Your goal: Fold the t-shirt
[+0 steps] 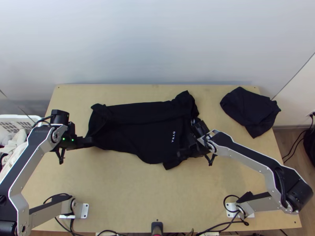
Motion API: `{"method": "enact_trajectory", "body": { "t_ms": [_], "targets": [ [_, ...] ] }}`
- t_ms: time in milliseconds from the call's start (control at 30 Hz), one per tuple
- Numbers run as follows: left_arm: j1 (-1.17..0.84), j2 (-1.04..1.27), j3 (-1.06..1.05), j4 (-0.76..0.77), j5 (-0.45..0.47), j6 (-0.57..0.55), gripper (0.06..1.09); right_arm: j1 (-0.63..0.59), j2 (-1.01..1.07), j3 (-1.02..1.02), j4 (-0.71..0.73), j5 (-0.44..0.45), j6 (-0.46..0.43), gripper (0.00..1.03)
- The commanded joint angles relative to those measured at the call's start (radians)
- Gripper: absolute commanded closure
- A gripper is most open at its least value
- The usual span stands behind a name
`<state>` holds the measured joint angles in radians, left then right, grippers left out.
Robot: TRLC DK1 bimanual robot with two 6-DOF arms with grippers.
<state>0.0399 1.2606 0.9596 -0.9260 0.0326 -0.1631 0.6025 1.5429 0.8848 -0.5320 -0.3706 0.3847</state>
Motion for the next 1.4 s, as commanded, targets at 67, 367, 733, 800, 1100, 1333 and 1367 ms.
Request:
{"method": "enact_trajectory", "body": {
  "t_ms": [67,367,733,800,1100,1333,1367],
  "targets": [
    [0.064,-0.004,-0.033,0.004,0.000,0.022,1.04,-0.024,-0.040,-0.018,0.075,0.002,0.005,1.00],
    [0.155,-0.004,-0.056,0.013,0.001,0.080,1.04,-0.106,-0.277,-0.003,-0.118,-0.008,-0.020,1.00],
    [0.282,-0.010,-0.056,-0.066,0.104,0.195,1.04,-0.106,-0.399,-0.055,-0.338,-0.110,-0.073,1.00],
    [0.282,-0.027,-0.036,-0.131,0.182,0.212,1.04,-0.109,-0.394,-0.046,-0.336,-0.110,-0.064,1.00],
    [0.195,0.005,0.079,-0.220,0.348,0.165,1.04,-0.218,-0.175,0.171,-0.269,-0.108,-0.040,1.00],
    [0.195,0.186,0.265,-0.165,0.351,0.048,1.04,-0.279,0.095,0.448,-0.260,-0.110,-0.037,1.00],
    [0.199,0.215,0.292,-0.157,0.351,0.036,1.04,-0.287,0.126,0.485,-0.258,-0.110,-0.029,1.00]
  ]
}}
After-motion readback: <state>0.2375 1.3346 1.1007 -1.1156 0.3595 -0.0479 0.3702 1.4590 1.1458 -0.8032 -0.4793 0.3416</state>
